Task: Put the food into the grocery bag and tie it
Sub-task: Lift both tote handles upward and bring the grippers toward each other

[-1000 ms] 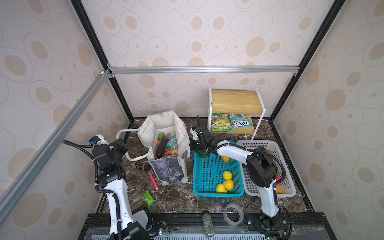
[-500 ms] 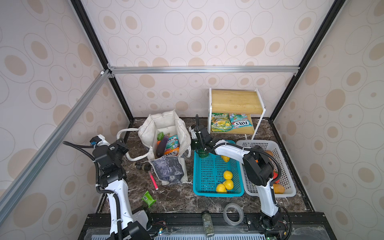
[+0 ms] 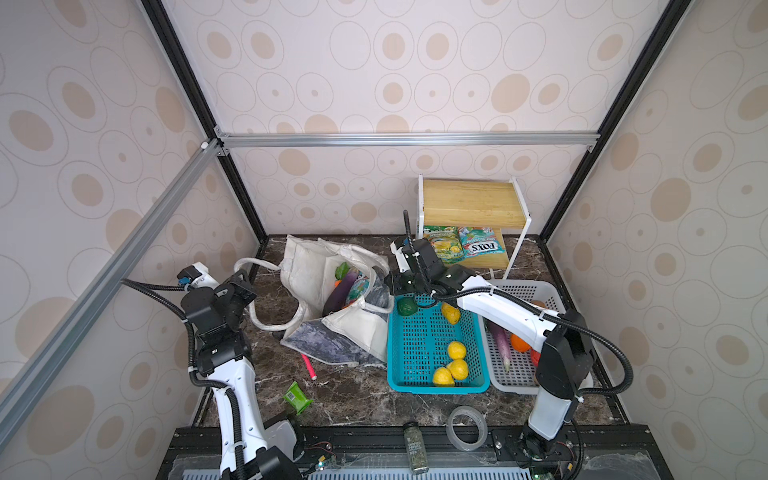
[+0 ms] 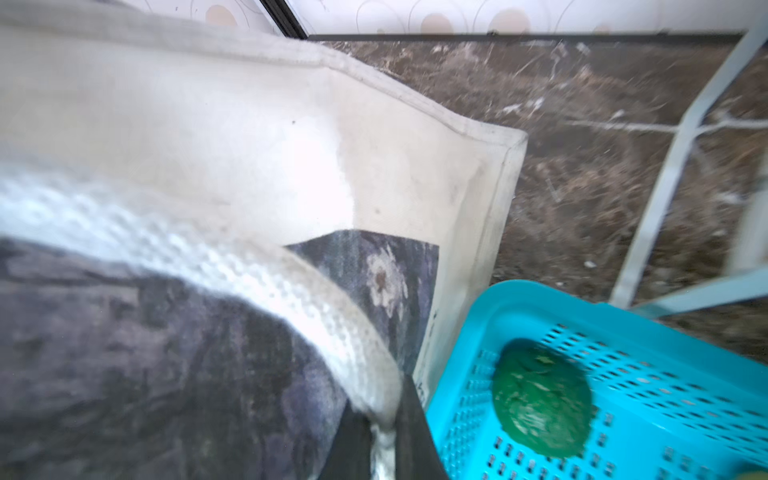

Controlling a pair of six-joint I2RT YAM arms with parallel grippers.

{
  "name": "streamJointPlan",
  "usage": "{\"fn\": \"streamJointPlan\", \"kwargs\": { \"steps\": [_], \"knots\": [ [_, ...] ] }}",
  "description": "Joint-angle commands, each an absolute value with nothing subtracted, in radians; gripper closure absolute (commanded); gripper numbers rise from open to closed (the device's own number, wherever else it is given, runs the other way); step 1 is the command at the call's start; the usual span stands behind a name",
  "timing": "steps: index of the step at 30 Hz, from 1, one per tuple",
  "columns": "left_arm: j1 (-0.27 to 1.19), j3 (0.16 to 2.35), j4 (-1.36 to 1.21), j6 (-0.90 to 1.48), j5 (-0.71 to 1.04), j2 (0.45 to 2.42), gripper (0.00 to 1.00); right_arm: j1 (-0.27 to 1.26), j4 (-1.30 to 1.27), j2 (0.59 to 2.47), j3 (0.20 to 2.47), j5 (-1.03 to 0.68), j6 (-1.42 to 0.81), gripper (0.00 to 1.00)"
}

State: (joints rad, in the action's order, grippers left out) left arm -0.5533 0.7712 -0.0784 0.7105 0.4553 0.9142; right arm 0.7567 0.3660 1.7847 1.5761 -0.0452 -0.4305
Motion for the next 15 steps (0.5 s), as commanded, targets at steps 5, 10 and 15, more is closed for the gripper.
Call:
{"fn": "streamJointPlan", "kwargs": {
  "steps": [5, 10, 15],
  "knots": [
    [-0.557, 0.889, -0.129, 0.747, 0.451, 0.923, 1.00, 0.755, 0.324, 1.809, 1.613, -0.097, -0.438, 0.92],
    [-0.557, 0.909, -0.139, 0.761, 0.465, 0.934, 1.00, 0.755, 0.246, 1.865, 1.601, -0.170, -0.504, 0.89],
    [-0.557, 0.927, -0.157, 0.783, 0.511, 0.964, 1.00, 0.755, 0.193, 1.901, 1.593, -0.155, -0.500, 0.82]
  ]
}}
